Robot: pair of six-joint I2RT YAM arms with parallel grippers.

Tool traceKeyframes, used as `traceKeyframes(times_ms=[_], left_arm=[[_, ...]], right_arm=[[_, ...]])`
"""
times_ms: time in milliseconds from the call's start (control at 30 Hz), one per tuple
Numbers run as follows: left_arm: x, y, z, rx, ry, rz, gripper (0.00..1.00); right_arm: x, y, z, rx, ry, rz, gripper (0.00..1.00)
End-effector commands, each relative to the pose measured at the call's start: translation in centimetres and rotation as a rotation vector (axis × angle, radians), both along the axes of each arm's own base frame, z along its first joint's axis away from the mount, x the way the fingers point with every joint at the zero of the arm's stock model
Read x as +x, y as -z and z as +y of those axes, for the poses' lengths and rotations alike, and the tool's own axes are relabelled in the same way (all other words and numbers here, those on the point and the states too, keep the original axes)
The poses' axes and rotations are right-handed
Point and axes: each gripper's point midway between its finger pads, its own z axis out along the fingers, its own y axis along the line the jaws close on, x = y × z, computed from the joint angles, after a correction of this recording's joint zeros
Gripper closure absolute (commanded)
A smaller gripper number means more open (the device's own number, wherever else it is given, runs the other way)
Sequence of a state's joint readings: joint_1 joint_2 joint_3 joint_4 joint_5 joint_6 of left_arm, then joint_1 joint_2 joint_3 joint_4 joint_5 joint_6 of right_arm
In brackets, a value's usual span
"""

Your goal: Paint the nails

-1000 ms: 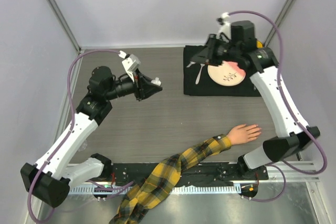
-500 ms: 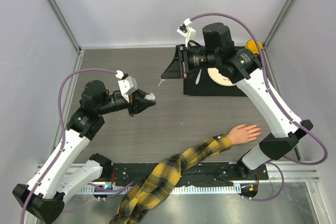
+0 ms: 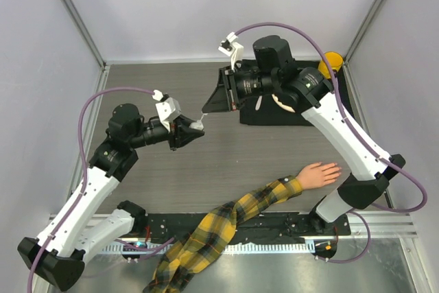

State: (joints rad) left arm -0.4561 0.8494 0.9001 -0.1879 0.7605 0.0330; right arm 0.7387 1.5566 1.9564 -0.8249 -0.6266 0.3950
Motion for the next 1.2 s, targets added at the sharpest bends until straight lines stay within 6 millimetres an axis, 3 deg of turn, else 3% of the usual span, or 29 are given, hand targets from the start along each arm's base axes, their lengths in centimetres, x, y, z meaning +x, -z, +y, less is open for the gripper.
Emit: traceKeyframes(times_ms=[0, 400, 1167], left_arm=[[0.4, -2.1, -0.3, -0.047, 0.000, -0.054, 1.00], [0.1, -2.0, -0.4, -0.057, 0.006, -0.030, 1.00], [0.0, -2.0, -0.4, -0.062, 0.009, -0.037, 1.00]], right_arm=[[-0.3, 0.4, 0.5, -0.022, -0.008, -0.034, 1.00], [1.3, 0.3, 0.0, -0.045, 0.089, -0.078, 1.00], [1.0, 1.1, 1.2, -0.043, 0.085, -0.051, 1.00]])
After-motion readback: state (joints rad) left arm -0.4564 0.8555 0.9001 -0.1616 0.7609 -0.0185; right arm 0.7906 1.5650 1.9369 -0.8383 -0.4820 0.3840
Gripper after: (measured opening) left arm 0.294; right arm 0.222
